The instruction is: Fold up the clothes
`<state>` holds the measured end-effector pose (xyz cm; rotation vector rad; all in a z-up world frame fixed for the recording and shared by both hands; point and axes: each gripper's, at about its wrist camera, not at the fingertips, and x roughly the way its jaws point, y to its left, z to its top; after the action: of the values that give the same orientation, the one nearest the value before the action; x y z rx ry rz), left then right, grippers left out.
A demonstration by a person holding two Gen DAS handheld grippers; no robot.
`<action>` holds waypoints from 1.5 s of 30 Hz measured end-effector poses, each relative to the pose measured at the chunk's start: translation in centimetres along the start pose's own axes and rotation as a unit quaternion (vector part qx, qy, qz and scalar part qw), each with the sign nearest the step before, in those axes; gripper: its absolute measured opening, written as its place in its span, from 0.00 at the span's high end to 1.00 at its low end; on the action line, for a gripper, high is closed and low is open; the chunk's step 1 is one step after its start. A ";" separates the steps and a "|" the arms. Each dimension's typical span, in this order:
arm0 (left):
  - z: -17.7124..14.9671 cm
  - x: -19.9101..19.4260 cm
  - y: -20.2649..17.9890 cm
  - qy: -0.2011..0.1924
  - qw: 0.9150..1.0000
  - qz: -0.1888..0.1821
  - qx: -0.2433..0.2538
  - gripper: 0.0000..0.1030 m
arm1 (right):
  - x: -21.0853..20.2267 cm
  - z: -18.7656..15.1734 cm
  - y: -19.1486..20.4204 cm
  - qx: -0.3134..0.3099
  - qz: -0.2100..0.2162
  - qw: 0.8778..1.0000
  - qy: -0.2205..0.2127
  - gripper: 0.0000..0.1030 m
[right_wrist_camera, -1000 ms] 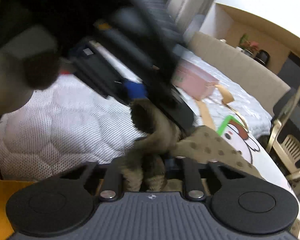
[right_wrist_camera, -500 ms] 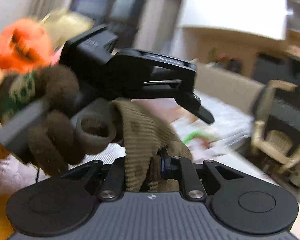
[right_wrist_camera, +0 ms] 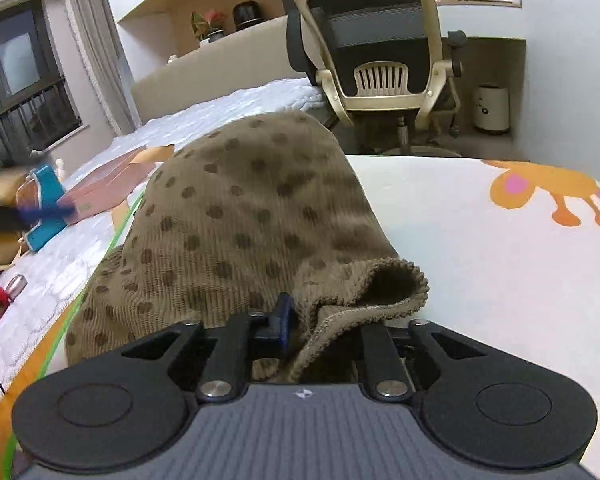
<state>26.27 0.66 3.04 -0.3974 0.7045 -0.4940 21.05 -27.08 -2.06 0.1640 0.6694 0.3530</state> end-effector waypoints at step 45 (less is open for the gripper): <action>-5.5 1.2 3.7 0.048 0.996 0.059 0.047 0.03 | 5.3 -1.3 3.9 -0.005 -0.022 1.000 -0.007 0.40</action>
<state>24.34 2.00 -3.25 -0.2439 0.7903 -0.4355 23.02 -21.44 -5.13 0.1414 0.6554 0.3119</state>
